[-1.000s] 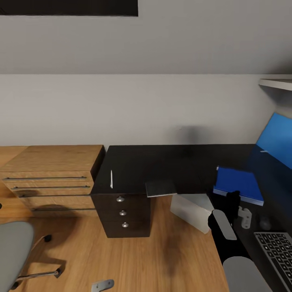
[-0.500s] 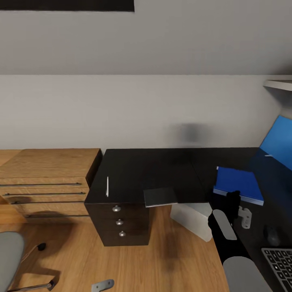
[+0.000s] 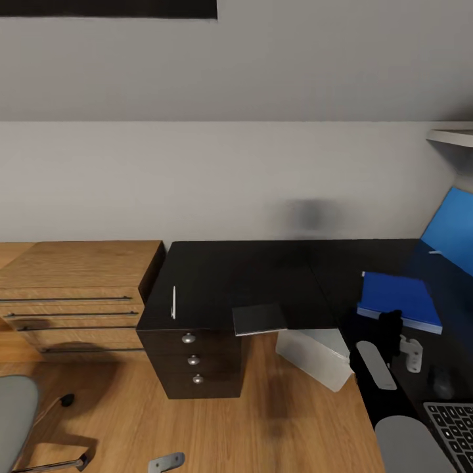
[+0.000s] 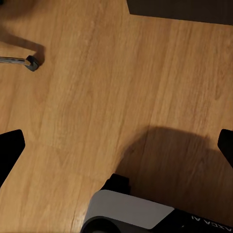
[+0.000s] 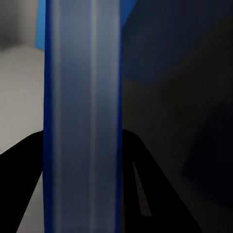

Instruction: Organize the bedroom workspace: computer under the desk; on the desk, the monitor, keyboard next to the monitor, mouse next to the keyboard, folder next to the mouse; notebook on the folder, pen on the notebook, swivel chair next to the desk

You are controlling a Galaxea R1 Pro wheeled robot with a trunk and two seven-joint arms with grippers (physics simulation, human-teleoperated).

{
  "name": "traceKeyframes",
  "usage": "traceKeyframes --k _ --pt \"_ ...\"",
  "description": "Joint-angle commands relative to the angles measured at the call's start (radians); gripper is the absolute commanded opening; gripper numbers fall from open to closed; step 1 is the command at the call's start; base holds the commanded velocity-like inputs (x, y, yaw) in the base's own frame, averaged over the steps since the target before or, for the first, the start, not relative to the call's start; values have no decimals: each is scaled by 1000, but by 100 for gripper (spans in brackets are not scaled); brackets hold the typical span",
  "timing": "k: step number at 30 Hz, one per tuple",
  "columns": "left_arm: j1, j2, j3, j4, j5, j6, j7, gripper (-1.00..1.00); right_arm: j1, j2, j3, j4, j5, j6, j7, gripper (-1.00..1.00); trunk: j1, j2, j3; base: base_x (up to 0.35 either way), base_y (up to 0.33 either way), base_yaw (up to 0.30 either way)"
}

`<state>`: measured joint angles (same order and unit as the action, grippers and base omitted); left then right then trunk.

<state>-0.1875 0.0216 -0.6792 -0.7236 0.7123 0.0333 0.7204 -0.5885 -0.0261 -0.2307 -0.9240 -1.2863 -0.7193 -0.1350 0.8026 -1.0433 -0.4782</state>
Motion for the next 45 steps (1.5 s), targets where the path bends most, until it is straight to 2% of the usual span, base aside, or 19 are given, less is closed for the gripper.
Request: traceKeyframes --k 1,6,15,31,40,45 --pt "-1 1 -6 -2 4 4 8 100 -1 -8 1 4 3 -2 -8 -100 0 -1 -1 0 0 0" --pt "-1 1 -6 -2 4 4 8 100 -1 -23 0 17 2 -1 -8 -100 0 -1 -1 0 0 0" --pt "-1 0 -6 -2 4 4 8 100 -2 -30 -4 38 1 1 -41 -100 0 -1 -1 0 0 0" --pt "-1 0 -6 -2 3 4 8 100 -2 -33 -4 49 0 5 -65 -100 0 -1 -1 0 0 0" --pt "-1 0 -12 -2 3 4 8 100 -2 -44 -4 50 -1 24 -69 -100 0 -1 -1 1 0 0" --pt "-1 1 -11 -2 3 -6 8 100 -2 -44 -4 50 -1 24 -69 -100 0 -1 -1 155 0 0"
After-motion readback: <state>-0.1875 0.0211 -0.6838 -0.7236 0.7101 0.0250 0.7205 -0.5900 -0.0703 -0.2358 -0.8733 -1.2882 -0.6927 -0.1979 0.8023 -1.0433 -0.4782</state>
